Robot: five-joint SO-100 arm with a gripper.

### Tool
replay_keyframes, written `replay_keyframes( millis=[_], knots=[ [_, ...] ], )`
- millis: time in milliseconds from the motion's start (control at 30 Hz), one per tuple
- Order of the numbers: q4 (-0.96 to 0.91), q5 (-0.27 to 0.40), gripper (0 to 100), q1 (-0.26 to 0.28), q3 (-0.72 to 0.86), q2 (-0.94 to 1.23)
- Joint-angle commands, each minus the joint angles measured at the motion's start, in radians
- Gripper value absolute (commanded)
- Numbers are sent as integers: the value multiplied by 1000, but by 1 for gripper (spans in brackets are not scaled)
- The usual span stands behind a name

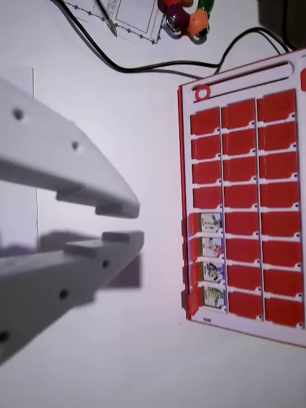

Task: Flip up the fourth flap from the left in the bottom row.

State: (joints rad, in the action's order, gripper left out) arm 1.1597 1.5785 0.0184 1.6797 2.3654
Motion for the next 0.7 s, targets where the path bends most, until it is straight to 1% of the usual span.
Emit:
replay_keyframes(
  millis=[0, 667],
  knots=[
    [-28, 11, 2, -6, -6, 58],
    [-25, -2, 2, -12, 17, 100]
  ],
)
